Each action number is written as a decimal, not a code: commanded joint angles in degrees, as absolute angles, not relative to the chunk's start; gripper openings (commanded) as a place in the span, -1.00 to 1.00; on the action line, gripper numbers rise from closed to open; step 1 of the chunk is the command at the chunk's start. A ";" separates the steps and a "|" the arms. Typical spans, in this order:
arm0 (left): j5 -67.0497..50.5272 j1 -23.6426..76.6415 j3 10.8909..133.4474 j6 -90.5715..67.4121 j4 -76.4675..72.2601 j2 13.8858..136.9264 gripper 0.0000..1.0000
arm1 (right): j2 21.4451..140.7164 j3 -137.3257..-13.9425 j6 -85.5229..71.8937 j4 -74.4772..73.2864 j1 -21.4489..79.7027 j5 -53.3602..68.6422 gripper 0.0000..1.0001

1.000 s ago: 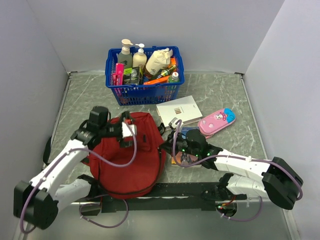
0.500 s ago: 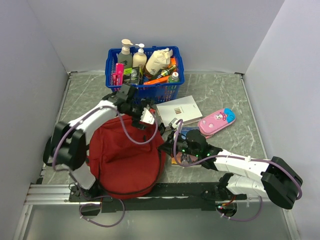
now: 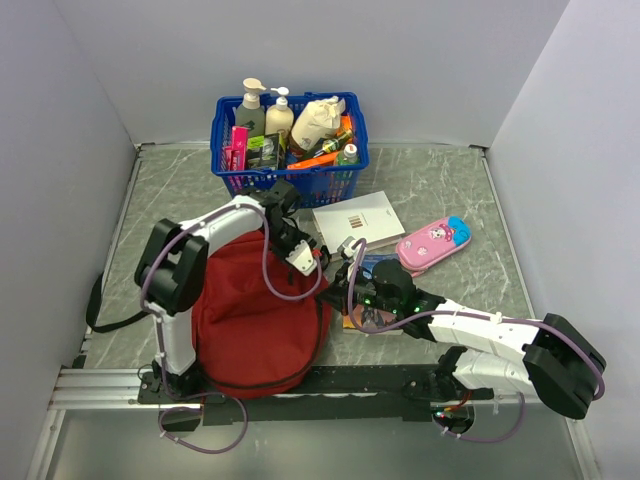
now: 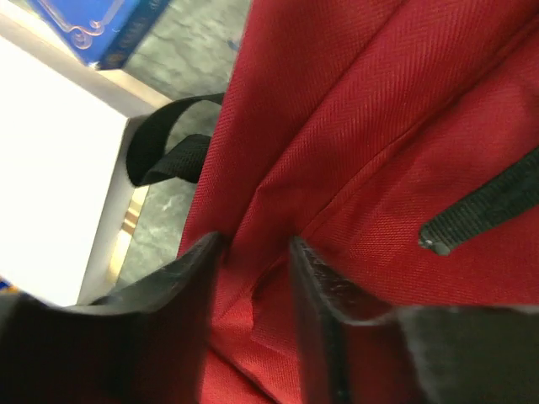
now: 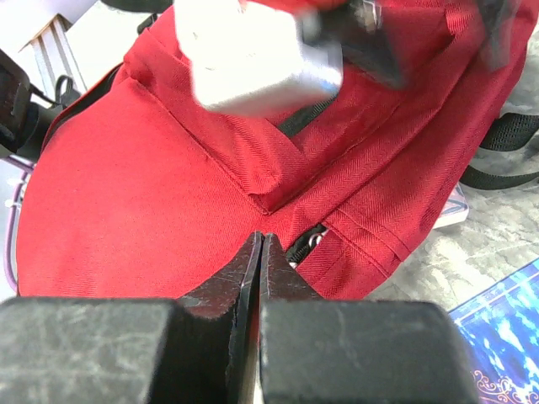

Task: Pack the student bag
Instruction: Unzip the student bag at the center of the board.

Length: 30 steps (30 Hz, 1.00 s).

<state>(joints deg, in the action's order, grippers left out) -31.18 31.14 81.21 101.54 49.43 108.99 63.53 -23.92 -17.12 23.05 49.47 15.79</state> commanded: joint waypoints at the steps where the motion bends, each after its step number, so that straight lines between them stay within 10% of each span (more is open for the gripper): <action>1: -27.17 31.73 85.60 103.80 55.45 112.67 -0.35 | 62.67 -25.66 -17.67 24.79 49.39 17.05 -1.00; 7: -24.43 31.55 89.30 96.71 57.84 116.46 -0.97 | 62.75 -26.98 -17.40 23.73 49.48 17.31 -1.00; 30: -24.00 0.09 60.39 71.72 36.22 91.41 -0.98 | 84.91 -50.90 -13.62 14.94 44.38 12.57 -1.00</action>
<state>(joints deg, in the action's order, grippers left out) -27.07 3.77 62.48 74.65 36.29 93.60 85.67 -48.58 -14.72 15.77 45.63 14.48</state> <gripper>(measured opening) 0.019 0.010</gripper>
